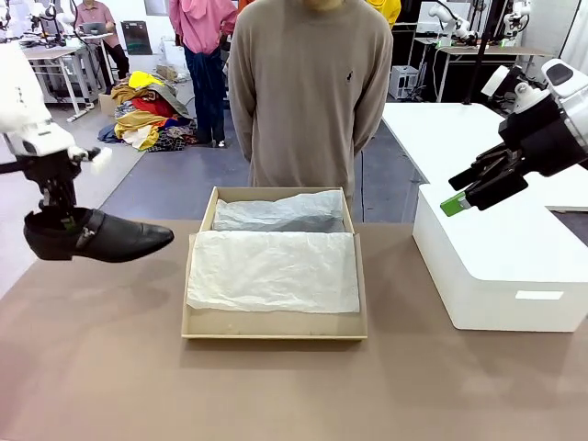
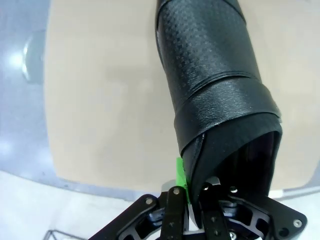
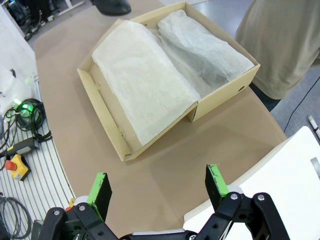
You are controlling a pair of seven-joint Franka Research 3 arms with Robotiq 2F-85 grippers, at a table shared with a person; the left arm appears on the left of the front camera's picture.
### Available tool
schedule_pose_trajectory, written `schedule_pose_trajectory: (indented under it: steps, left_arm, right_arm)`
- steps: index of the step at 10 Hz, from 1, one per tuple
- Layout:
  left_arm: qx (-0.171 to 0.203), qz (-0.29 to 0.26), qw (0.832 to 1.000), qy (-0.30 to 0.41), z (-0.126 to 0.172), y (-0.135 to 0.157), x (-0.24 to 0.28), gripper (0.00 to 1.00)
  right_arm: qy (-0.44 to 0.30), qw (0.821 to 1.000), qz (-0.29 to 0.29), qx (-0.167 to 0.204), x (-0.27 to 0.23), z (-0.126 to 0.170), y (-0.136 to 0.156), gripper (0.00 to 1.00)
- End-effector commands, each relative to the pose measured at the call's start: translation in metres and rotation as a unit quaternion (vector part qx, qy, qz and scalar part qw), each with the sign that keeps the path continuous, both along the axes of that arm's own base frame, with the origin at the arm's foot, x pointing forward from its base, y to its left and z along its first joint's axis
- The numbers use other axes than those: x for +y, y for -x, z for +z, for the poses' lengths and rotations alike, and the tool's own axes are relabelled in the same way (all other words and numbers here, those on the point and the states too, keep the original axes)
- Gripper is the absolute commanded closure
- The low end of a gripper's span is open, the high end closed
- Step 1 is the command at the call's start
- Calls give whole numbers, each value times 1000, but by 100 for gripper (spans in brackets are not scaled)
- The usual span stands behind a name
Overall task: Pack the shoes into the box.
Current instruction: Place the other shoe of the Shoes into the Shoes Box.
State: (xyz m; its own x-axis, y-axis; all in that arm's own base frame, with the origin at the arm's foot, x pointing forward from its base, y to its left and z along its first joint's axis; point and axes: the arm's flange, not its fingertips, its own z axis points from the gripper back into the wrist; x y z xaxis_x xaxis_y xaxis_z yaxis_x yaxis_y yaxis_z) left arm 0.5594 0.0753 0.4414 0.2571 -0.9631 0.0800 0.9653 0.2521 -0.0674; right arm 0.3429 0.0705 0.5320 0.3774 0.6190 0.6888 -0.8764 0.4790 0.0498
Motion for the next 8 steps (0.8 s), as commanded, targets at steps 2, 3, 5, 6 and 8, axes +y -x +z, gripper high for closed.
schedule_pose_trajectory:
  steps: [2, 3, 5, 6, 8]
  left_arm:
    - [22, 156, 987, 4, 33, -8, -1, 100]
    - [12, 188, 982, 11, 44, -4, -3, 100]
    - [14, 225, 974, 11, 63, 6, -7, 100]
    - [34, 213, 976, -10, 66, 8, -9, 100]
    - [15, 207, 978, 5, 52, 0, -1, 100]
  right_arm:
    - [-9, 1000, 6, -2, 0, 0, -1, 0]
    - [-9, 1000, 6, -2, 0, 0, -1, 0]
    - [-9, 1000, 6, -2, 0, 0, -1, 0]
    - [-9, 1000, 6, -2, 0, 0, -1, 0]
    - [-9, 1000, 6, -2, 0, 0, -1, 0]
